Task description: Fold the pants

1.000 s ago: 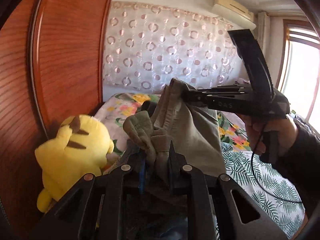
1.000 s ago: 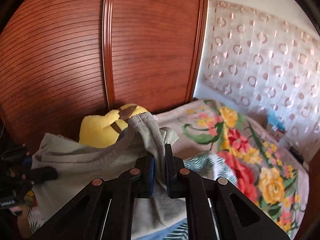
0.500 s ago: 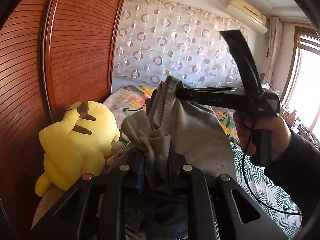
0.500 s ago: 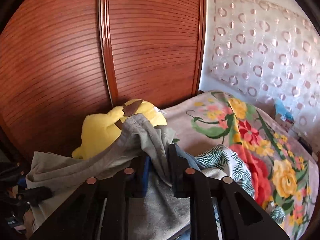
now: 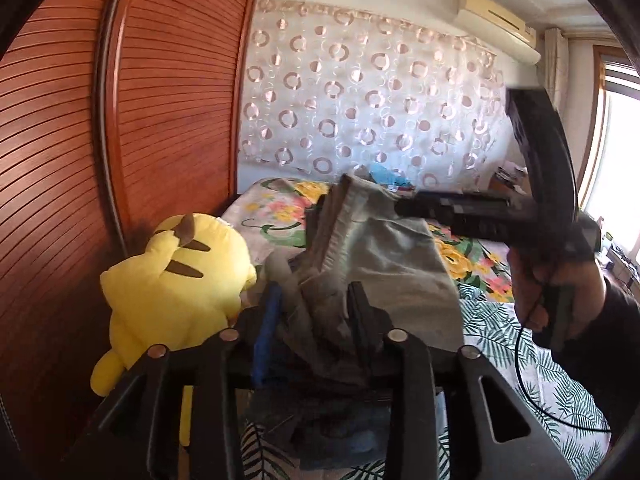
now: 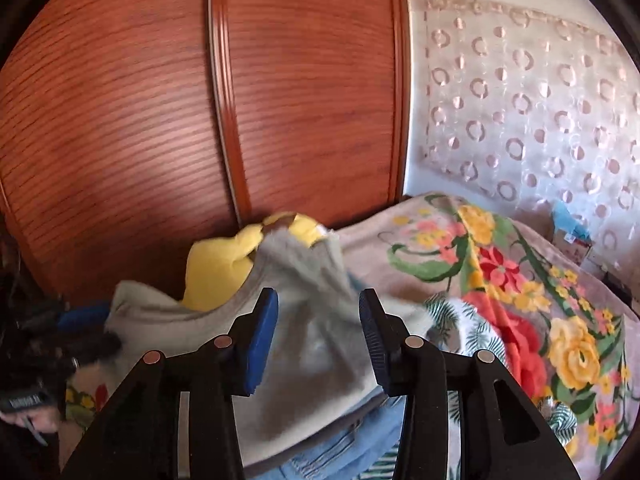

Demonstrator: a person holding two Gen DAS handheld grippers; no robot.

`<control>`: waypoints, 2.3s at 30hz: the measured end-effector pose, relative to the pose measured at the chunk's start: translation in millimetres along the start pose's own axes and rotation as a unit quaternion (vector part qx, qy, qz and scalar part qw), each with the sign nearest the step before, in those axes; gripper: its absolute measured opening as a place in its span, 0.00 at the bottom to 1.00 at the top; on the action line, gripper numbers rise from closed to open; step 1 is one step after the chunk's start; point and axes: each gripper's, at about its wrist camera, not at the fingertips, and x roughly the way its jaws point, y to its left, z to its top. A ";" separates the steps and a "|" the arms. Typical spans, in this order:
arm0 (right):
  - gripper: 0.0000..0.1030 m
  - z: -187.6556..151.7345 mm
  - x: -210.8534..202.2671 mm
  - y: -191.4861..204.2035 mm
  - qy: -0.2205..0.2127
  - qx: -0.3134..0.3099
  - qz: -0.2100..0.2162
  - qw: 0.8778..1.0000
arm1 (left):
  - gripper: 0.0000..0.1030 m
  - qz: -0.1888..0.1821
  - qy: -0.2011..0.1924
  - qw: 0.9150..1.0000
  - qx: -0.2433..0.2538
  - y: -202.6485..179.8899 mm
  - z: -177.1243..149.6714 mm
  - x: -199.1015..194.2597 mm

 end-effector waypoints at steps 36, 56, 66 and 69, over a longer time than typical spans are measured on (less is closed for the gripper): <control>0.43 -46.6 -84.5 36.6 -0.034 0.049 -0.047 0.997 | 0.80 -0.001 0.047 0.997 0.061 -29.9 -22.3 -12.2; 0.52 -84.5 -147.9 55.2 -0.057 0.072 -0.060 0.994 | 1.00 -0.018 0.025 0.995 0.089 -69.1 -18.4 -65.3; 0.58 -111.7 -174.6 64.9 -0.062 0.098 -0.106 0.988 | 1.00 -0.041 0.021 0.995 0.092 -92.3 -29.1 -70.9; 0.58 -122.5 -185.8 69.4 -0.062 0.108 -0.125 0.984 | 1.00 -0.054 0.024 0.994 0.091 -100.8 -33.9 -70.7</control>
